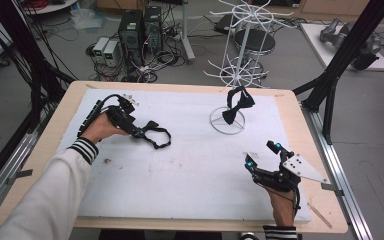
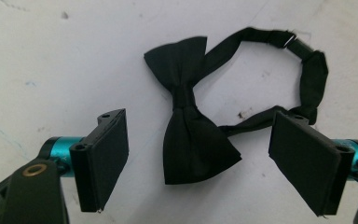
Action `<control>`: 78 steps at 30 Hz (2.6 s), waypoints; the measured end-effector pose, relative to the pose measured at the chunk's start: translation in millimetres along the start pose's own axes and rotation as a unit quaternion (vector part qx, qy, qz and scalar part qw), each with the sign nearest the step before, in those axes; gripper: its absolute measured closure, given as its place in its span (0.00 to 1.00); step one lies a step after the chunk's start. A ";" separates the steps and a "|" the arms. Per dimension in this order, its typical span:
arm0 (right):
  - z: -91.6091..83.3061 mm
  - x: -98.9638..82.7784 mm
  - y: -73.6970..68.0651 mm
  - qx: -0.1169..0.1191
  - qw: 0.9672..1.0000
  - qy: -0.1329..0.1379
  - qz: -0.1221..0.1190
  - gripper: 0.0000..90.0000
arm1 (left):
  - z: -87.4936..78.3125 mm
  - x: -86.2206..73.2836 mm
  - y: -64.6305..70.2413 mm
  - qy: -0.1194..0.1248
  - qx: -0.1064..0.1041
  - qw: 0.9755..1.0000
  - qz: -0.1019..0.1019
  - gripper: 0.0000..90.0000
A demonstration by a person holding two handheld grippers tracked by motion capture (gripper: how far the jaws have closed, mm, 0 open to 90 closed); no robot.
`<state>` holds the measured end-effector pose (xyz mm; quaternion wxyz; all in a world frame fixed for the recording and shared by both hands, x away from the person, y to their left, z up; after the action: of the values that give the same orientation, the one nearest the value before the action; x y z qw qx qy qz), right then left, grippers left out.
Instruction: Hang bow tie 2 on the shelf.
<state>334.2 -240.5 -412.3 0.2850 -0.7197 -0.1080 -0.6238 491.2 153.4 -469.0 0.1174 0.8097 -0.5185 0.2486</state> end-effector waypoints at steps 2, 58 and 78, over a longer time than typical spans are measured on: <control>0.3 -0.5 0.0 0.000 1.000 -0.001 -0.001 0.13 | 3.8 -1.1 -0.4 -0.009 -0.005 1.000 -0.010 0.23; 2.5 -1.8 -4.2 0.018 1.000 -0.002 0.014 0.12 | -3.0 5.1 21.6 -0.029 -0.018 0.999 0.034 0.85; 5.1 17.5 -21.0 0.060 0.998 -0.004 0.015 0.12 | -50.2 26.6 41.9 0.086 -0.045 0.992 0.080 0.85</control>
<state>331.2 -224.2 -390.0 0.3369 -0.7054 -0.1358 -0.6087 448.5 136.9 -415.3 0.1773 0.7354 -0.5799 0.3025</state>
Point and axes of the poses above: each handheld gripper's, and its own axes: z roughly forward along the jaws, x roughly out of its top, y roughly to its right, the point moved 9 cm from there along z, roughly forward along the jaws, and after that the axes turned 15 degrees about z, right-handed, at the moved point
